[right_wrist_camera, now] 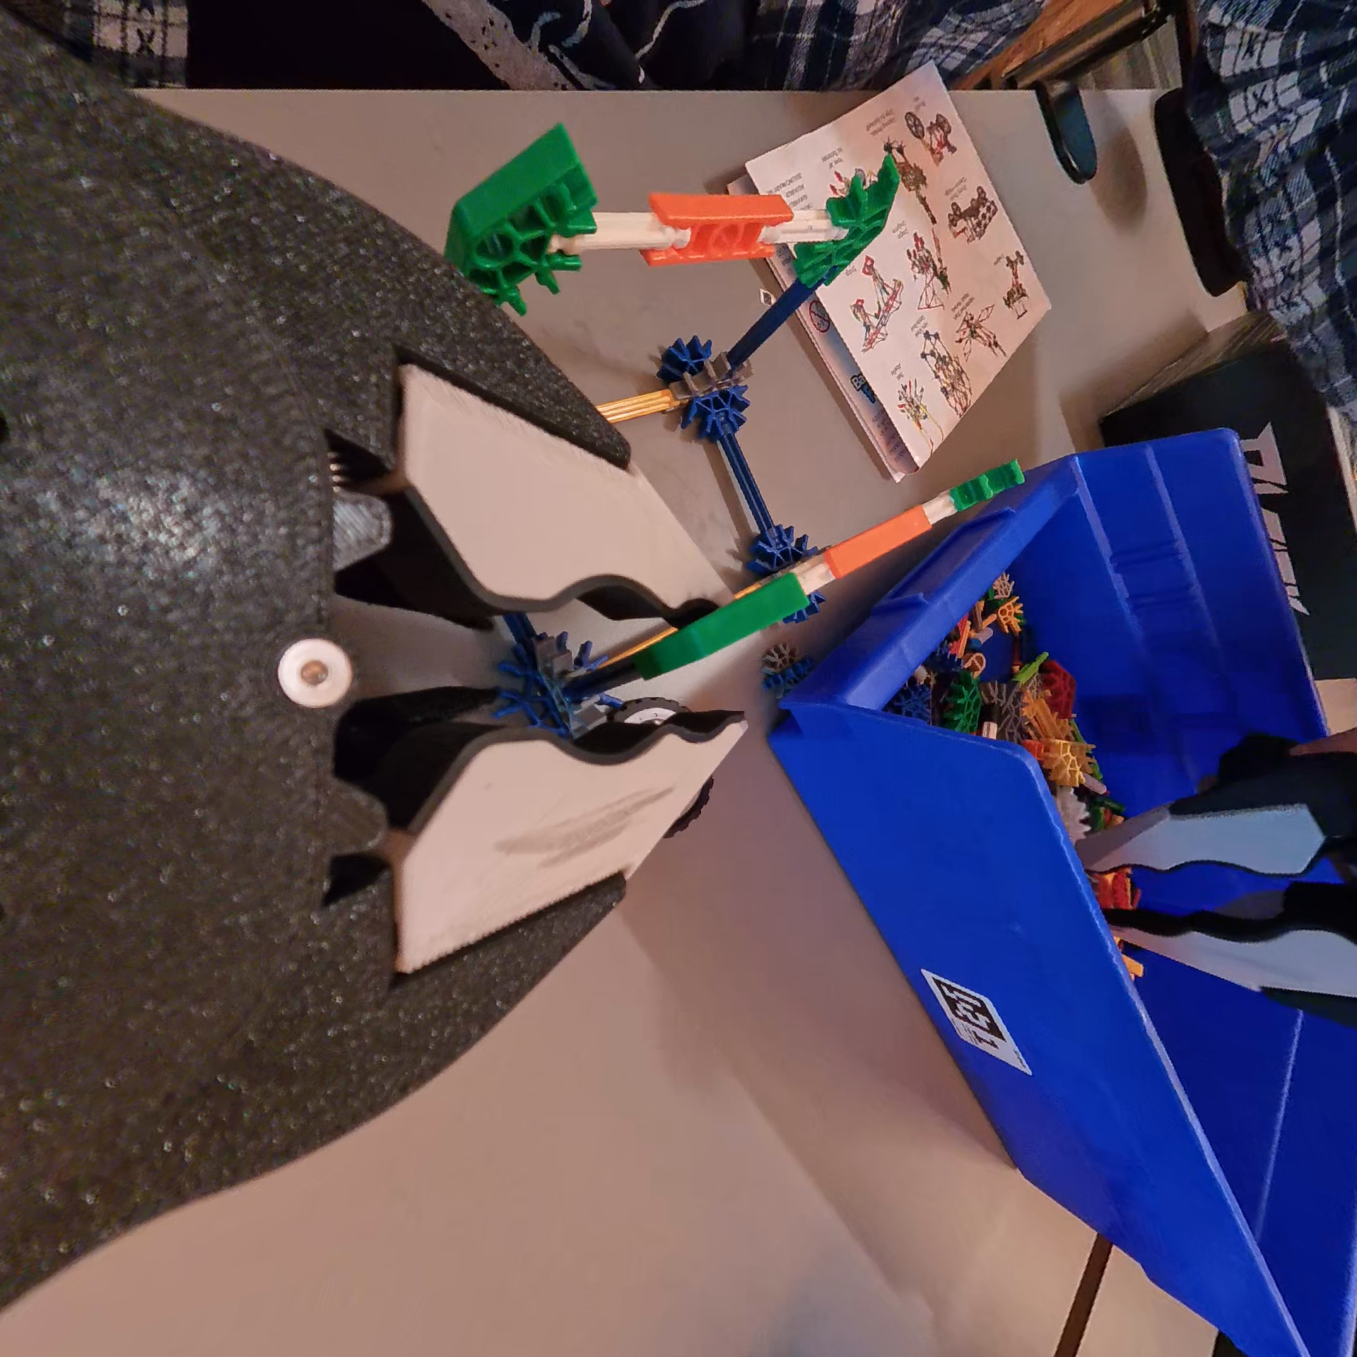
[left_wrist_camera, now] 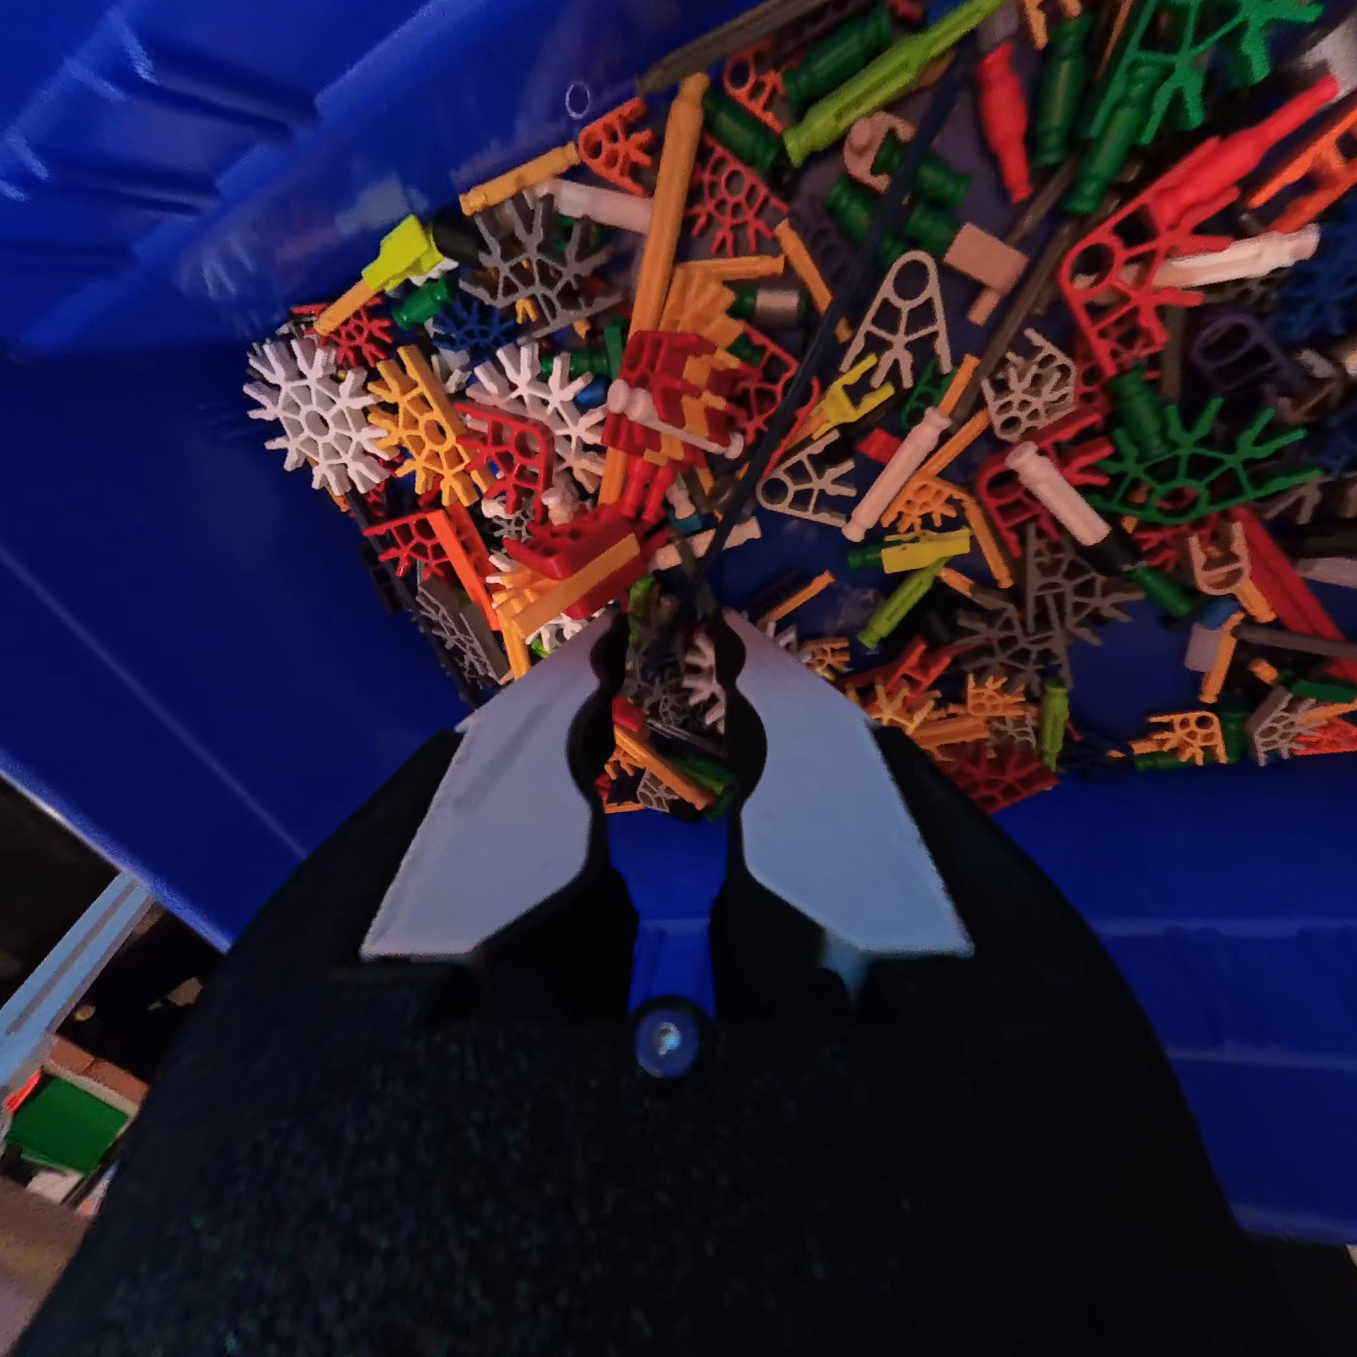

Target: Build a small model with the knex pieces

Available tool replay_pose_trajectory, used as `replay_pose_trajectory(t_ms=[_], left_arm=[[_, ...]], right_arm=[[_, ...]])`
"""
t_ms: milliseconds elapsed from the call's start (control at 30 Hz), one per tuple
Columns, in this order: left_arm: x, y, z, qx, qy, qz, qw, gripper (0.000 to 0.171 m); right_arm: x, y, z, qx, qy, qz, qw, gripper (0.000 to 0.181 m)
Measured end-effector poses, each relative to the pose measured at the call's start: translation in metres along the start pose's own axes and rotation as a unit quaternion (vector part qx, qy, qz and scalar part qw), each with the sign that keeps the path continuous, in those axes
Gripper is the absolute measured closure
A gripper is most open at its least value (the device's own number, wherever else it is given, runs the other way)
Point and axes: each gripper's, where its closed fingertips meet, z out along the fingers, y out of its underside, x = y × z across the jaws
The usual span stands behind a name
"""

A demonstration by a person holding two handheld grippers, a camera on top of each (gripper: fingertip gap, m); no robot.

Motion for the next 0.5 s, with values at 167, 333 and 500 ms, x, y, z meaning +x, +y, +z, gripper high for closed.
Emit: replay_pose_trajectory(t_ms=[167,333,500], left_arm=[[0.001,0.010,-0.005,-0.010,0.007,-0.007,1.000,0.144],[0.027,0.022,-0.012,-0.029,0.067,-0.003,0.997,0.143],[0.049,0.030,-0.006,-0.066,0.104,0.011,0.992,0.129]], right_arm=[[0.000,0.000,0.000,0.000,0.000,0.000,1.000,0.161],[0.000,0.000,0.000,0.000,0.000,0.000,1.000,0.161],[0.000,0.000,0.000,0.000,0.000,0.000,1.000,0.161]])
